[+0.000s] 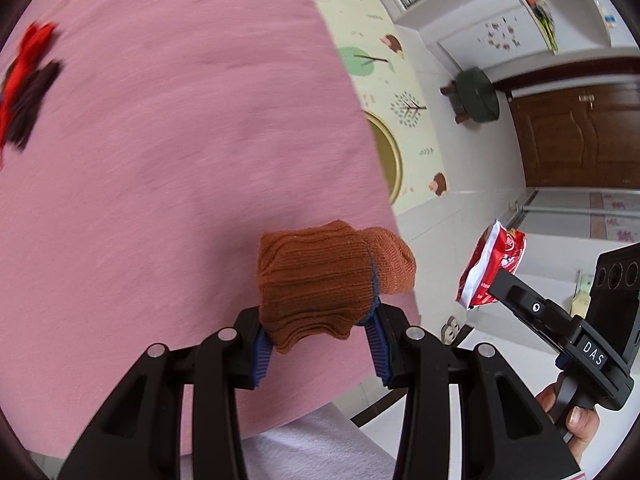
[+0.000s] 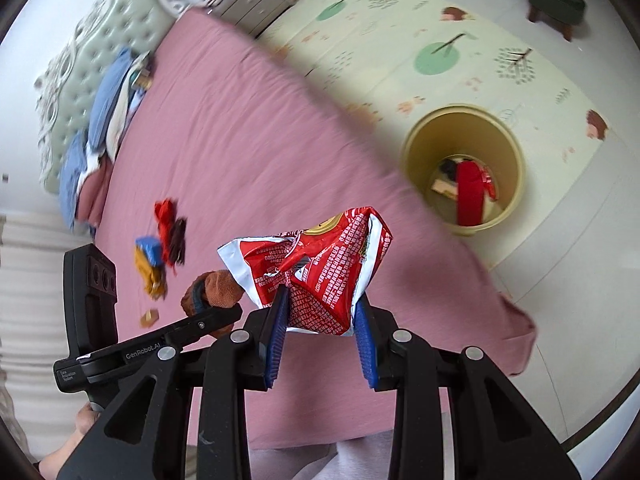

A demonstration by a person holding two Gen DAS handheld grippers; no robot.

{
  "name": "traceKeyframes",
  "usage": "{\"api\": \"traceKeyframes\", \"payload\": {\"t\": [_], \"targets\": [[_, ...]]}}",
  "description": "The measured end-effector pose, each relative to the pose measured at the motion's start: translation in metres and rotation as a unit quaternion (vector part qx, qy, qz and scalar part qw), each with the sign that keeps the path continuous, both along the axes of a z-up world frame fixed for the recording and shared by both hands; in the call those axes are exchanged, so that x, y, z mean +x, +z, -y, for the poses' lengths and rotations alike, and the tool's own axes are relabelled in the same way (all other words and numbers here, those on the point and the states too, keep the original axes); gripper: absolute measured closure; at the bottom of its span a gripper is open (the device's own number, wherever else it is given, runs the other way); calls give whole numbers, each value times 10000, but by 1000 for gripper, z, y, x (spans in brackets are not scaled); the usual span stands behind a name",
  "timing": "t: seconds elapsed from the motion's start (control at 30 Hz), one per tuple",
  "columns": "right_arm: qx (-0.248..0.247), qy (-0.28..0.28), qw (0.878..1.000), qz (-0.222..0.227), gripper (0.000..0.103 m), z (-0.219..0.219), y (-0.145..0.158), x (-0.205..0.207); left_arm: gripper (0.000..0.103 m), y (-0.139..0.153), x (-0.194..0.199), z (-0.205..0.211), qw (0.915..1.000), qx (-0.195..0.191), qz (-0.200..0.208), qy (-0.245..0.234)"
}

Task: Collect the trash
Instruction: 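Carry the brown sock and red wrapper over the yellow bin with both tools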

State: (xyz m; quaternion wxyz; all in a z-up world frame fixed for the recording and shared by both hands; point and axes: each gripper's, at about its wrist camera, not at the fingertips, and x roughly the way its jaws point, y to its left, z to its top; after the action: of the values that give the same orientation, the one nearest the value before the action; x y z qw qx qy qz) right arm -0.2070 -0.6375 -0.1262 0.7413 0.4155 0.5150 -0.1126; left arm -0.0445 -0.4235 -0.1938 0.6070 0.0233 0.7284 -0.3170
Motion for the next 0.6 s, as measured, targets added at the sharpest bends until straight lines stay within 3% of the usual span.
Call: {"api": "traceKeyframes", "payload": {"t": [0.3,0.6], "targets": [[88,-620,9980,-43,72,77,-8,-21,62,-8,-2,88,9990,80,-110,-428],[125,-916,9956,-136,72,129,-24,-17,61,-20,-1,167,9950,154,-114,-976]]}}
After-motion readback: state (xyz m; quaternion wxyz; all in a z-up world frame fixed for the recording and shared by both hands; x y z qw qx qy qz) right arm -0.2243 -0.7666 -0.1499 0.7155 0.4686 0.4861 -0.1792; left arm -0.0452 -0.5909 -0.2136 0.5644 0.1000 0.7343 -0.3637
